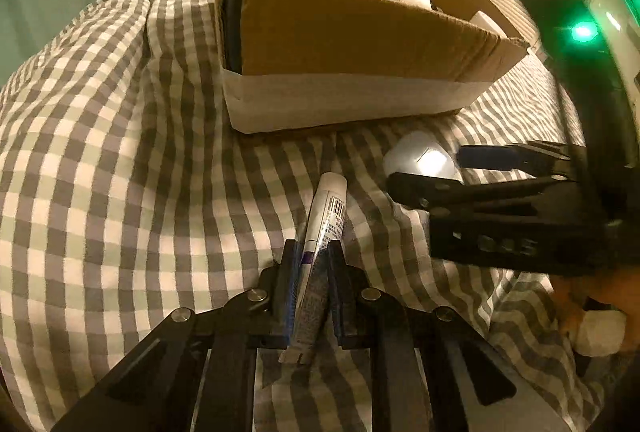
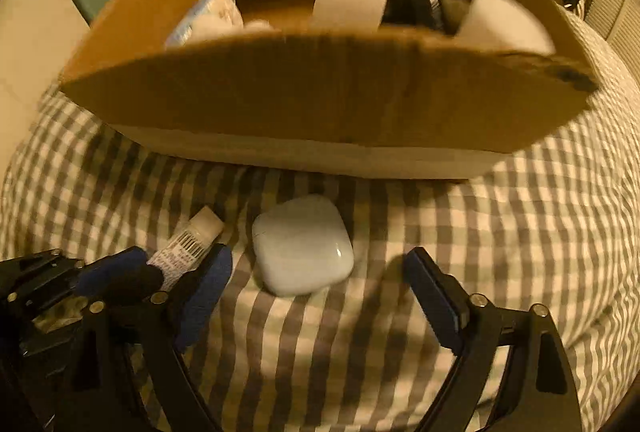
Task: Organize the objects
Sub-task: 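Grasp the white earbud case with the right gripper while the left gripper holds the tube, then carry tube and earbud case into the box and open both grippers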
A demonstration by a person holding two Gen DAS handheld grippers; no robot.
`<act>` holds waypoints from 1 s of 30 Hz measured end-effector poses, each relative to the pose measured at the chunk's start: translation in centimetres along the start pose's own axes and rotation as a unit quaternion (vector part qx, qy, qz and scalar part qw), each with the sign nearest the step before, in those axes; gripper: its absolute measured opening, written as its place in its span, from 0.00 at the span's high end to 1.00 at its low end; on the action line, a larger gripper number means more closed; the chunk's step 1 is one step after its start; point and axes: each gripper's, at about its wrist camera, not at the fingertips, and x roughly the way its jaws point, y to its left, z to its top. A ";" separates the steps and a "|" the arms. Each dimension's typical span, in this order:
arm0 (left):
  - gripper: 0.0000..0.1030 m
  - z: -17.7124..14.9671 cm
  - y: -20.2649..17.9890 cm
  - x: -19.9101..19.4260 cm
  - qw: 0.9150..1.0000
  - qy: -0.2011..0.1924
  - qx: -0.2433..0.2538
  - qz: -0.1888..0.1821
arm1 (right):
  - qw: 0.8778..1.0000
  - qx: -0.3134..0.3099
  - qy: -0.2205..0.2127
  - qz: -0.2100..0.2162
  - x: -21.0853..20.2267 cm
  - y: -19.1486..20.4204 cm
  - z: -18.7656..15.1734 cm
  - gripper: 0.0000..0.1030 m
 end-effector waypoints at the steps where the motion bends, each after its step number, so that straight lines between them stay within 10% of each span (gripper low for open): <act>1: 0.87 0.1 -0.3 0.5 1.000 0.003 0.001 -0.001 | 1.000 -0.002 0.006 -0.005 0.5 0.0 0.1 0.26; 5: 0.85 -0.2 -0.8 1.4 1.000 0.020 0.004 -0.013 | 1.000 -0.005 0.006 -0.018 0.6 0.1 0.1 0.50; 30: 0.85 -1.2 -1.7 -4.8 1.000 -0.014 0.001 0.014 | 0.996 0.012 -0.080 -0.028 -8.1 1.8 -4.3 0.50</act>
